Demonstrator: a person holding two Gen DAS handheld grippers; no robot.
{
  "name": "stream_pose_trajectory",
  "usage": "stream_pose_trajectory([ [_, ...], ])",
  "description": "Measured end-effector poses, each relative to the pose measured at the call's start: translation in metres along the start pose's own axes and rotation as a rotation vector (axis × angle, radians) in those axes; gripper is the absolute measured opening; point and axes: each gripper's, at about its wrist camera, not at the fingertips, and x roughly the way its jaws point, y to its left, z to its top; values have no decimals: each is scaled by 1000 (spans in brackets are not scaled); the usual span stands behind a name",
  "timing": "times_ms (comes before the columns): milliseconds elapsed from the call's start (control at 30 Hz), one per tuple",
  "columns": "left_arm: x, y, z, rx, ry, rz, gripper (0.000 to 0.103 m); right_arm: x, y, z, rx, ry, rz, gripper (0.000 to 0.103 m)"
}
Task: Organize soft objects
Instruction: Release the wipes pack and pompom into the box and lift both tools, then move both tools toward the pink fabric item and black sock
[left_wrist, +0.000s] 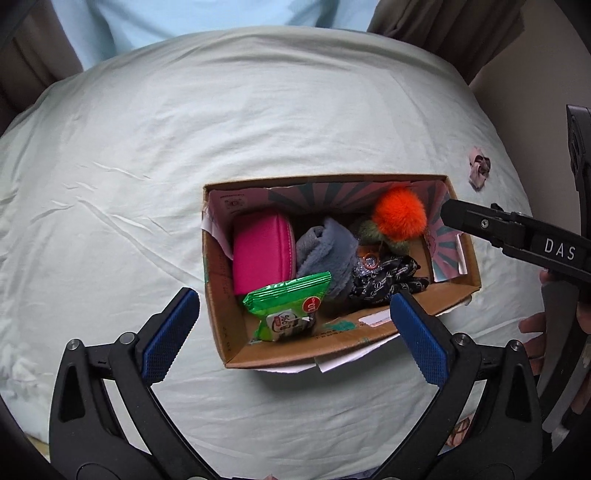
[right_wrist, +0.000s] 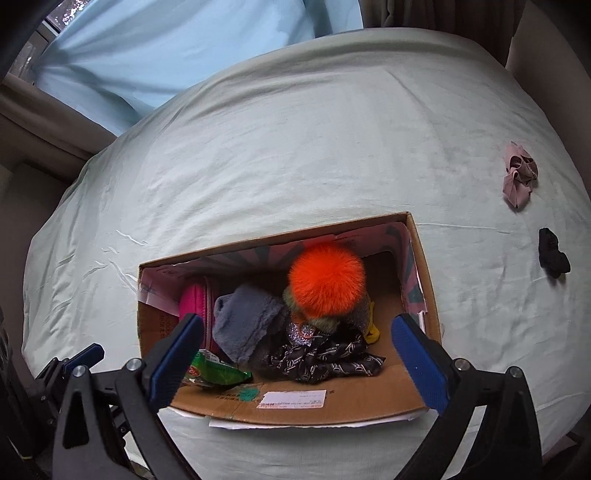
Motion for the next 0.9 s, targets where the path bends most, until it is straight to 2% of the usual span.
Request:
stream_pose_trajectory([
  [333, -81, -3, -20, -28, -119, 22, 103, -90, 13, -26, -65, -122, -16, 101],
  [533, -129, -5, -32, -84, -201, 22, 103, -155, 17, -48, -91, -249, -68, 101],
  [700, -161, -17, -39, -70, -279, 60, 103, -204, 9, -65, -94, -347, -85, 101],
  [900, -180, -44, -43, -74, -340, 75, 103, -242, -13, -82, -88, -443, -109, 101],
])
